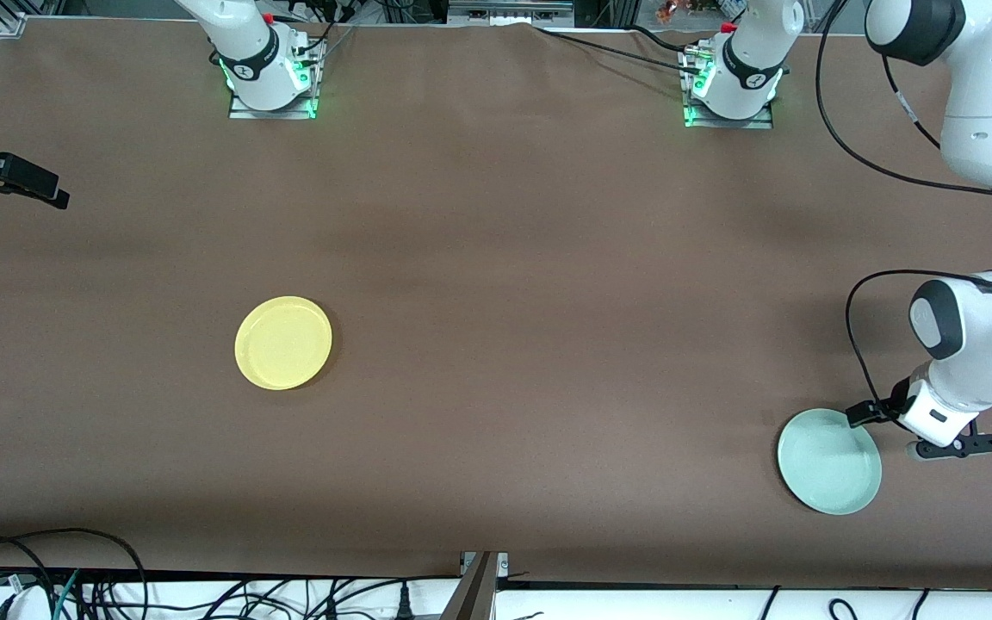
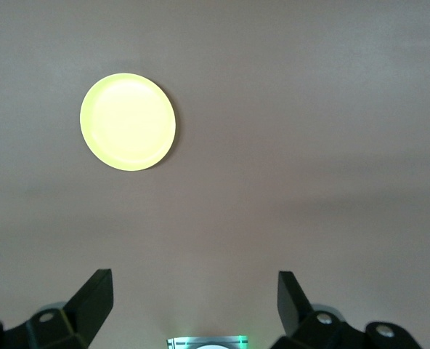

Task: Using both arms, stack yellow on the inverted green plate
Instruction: 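Lower the left gripper and grasp the green plate's rim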

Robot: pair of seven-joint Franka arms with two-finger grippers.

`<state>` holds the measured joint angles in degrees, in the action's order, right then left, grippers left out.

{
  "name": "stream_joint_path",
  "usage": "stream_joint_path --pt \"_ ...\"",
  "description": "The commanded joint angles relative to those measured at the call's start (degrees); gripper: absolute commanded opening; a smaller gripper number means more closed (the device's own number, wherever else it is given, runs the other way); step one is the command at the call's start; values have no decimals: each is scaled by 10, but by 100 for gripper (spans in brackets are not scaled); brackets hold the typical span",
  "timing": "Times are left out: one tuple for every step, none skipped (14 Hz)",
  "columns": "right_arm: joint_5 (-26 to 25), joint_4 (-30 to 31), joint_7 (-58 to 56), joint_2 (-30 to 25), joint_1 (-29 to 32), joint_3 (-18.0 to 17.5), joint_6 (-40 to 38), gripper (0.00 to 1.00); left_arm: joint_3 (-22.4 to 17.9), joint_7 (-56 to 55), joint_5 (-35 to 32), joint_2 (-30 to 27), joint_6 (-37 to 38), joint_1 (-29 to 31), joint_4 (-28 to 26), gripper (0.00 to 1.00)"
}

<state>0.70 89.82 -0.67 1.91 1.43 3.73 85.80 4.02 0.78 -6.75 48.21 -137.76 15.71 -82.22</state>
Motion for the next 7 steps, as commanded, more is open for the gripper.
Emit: stream_joint_path --pt "-1 -3 3 0 2 -2 -1 100 2 11 -5 42 6 0 67 100" --pt "-1 -3 2 0 2 -2 -1 100 2 12 -5 56 6 1 86 100" --pt "-1 -3 2 0 3 -1 -1 100 2 12 -5 65 6 4 99 100" --pt "-1 -3 2 0 4 -1 -1 100 2 12 -5 68 6 4 104 100" --pt "-1 -3 2 0 4 -1 -1 100 2 12 -5 73 6 3 109 100" --pt "-1 -3 2 0 3 -1 -1 100 2 12 -5 80 6 3 120 100" --pt "0 -3 2 0 3 -1 -1 100 2 12 -5 86 6 3 127 99"
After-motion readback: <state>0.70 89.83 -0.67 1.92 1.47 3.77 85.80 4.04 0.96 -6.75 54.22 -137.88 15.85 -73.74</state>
